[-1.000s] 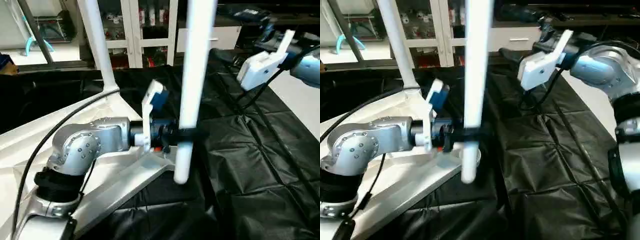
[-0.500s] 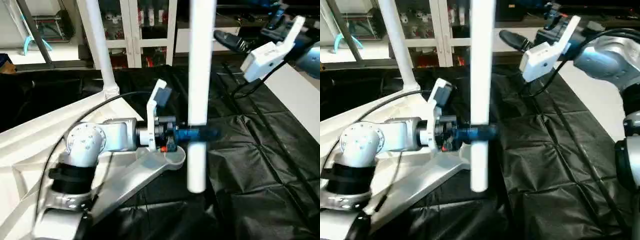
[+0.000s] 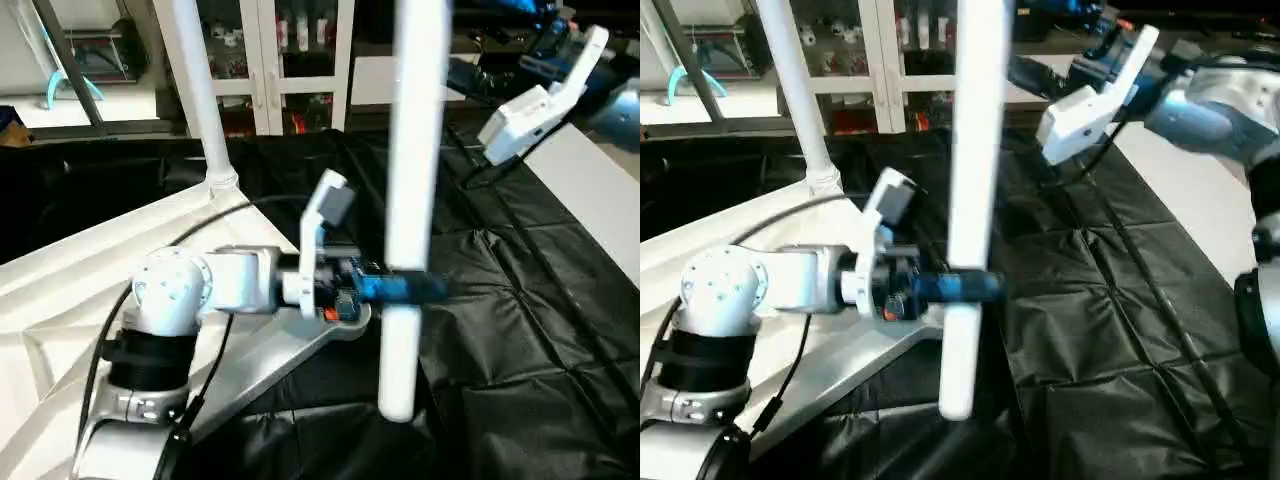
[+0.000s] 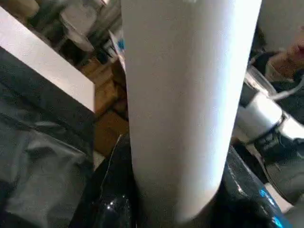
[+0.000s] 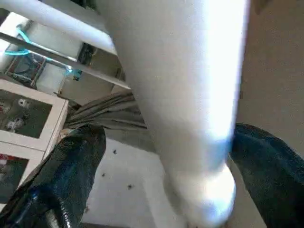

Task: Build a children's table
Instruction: Insert table leg to table base

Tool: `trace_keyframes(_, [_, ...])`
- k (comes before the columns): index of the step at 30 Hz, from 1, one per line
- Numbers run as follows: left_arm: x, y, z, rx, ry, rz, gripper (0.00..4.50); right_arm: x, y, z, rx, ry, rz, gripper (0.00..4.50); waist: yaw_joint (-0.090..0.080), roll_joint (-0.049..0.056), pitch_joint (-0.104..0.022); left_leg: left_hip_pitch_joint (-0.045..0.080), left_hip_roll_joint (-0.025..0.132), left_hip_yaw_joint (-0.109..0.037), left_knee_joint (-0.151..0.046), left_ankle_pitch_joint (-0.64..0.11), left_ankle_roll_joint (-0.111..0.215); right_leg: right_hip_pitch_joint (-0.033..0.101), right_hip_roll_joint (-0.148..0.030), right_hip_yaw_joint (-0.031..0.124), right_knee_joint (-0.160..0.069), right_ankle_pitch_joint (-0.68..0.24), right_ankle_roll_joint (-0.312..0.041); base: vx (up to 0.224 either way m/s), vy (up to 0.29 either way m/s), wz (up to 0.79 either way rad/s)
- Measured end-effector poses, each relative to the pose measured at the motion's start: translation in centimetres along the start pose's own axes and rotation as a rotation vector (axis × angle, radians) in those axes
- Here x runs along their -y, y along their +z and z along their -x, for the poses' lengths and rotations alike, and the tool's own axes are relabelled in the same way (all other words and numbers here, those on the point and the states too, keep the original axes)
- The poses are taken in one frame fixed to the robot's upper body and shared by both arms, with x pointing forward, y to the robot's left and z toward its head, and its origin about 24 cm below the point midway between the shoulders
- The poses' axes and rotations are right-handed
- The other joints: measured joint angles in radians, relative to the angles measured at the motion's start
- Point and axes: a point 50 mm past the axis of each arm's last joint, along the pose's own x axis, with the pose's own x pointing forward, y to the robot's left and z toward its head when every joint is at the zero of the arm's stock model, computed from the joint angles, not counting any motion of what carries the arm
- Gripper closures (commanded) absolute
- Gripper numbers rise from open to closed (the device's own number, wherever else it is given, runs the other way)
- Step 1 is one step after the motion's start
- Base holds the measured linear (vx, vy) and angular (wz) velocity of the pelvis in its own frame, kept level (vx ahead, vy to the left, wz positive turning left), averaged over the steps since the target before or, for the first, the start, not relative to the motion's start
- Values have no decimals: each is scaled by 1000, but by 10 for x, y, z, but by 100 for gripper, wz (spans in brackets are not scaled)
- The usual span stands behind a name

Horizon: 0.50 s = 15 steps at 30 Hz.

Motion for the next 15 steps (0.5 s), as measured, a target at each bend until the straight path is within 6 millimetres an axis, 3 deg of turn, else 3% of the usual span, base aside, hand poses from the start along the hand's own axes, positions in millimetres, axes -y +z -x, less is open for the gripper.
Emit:
trace_keyframes(7, [-1,-10,-1,-45,-19,54,297,-15,4,-4,46,72,24,7,-4,0,0,0,-1,0,0,0,0,-1,0,2,0,0,0,0,0,0])
trace_keyframes(15, [-1,-15,-1,-91,-22,82,297,-20,10,-7,114,92,36,76,-3,0,0,-1,-1,0,0,0,0,-1,0,2,0,0,0,0,0,0])
